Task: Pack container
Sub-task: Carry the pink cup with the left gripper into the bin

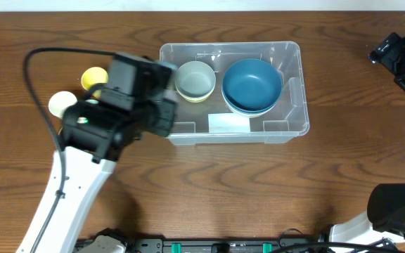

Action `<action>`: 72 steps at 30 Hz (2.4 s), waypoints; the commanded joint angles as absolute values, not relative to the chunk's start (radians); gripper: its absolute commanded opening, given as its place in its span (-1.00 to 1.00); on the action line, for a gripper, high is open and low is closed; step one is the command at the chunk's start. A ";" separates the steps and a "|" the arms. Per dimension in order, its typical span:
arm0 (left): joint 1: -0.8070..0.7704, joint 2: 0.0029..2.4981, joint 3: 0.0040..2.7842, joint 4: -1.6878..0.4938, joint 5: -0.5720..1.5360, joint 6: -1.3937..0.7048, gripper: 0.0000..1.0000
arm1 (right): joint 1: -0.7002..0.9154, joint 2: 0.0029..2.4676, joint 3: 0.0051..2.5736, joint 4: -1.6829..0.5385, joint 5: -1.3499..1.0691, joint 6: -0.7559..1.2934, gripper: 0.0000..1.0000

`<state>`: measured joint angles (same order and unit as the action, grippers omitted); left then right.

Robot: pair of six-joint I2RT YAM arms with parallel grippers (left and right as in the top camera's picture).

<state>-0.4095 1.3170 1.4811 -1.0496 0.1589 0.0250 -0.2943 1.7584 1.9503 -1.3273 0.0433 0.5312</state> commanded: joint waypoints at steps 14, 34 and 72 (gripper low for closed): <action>-0.671 1.637 1.493 -0.828 0.172 0.018 -0.88 | -0.298 1.741 1.962 -1.328 0.049 0.542 0.98; -0.671 1.839 1.493 -0.779 0.172 0.026 -0.88 | -0.298 1.741 1.962 -1.328 0.049 0.542 0.98; -0.583 1.531 1.551 -0.849 0.165 0.024 0.15 | -0.298 1.741 1.962 -1.328 0.049 0.542 0.99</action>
<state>-0.5961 1.5429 1.5414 -0.8352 0.1730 0.0223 -0.2943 1.7584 1.9503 -1.3270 0.0433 0.5312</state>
